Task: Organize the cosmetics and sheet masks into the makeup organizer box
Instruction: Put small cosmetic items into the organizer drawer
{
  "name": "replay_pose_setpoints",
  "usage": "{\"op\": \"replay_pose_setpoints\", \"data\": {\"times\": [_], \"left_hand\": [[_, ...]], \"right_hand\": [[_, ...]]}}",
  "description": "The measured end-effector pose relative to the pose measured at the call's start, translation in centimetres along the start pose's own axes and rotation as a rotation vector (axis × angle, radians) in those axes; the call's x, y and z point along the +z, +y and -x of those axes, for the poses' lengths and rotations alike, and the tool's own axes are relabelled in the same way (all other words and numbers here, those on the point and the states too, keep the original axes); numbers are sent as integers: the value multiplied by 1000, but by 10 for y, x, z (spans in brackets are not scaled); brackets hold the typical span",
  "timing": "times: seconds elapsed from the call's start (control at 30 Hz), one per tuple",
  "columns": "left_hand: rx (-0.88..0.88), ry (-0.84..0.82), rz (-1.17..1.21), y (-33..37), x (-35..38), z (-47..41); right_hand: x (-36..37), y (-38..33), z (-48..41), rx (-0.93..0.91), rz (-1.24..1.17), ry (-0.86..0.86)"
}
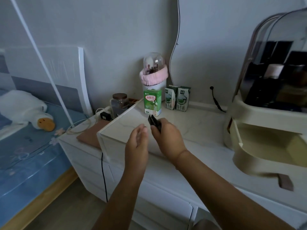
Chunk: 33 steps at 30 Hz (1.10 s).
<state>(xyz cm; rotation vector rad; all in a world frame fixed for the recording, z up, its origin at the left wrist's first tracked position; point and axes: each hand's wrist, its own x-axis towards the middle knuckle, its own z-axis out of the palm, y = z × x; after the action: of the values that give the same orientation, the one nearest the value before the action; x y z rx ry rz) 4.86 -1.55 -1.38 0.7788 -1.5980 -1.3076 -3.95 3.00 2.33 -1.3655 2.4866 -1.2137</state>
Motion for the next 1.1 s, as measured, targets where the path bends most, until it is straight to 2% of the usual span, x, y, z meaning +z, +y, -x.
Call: {"op": "replay_pose_setpoints", "data": {"times": [0.13,0.23,0.33,0.43,0.53,0.63,0.7,0.77,0.87,0.97,1.1], "left_hand": [[47,-171,478,61,26,24],[121,-291,648,106,58,38],[102,-379,692,132,98,42],[87,-401,532,137,136,47],[125,-469,259,122,160,49],[187,-554,-88,107,169,49],[267,-550,-250,104,170,49],[339,-520,-327,103,169,48],[324,-521,-368,102,164,47],[303,-559,-400,99,162,49],[340,-565,-443,100,163,52]], "right_hand": [[-57,-18,48,-152,-348,175],[-113,-15,65,-215,-338,283],[-166,3,68,-224,-235,313],[-201,35,68,-140,-131,342],[-218,70,72,30,7,357],[-217,89,75,163,91,246],[-215,91,75,220,106,174],[-214,92,73,263,119,108],[-214,95,72,262,292,55],[-214,99,73,232,463,45],[-221,101,76,199,513,48]]}}
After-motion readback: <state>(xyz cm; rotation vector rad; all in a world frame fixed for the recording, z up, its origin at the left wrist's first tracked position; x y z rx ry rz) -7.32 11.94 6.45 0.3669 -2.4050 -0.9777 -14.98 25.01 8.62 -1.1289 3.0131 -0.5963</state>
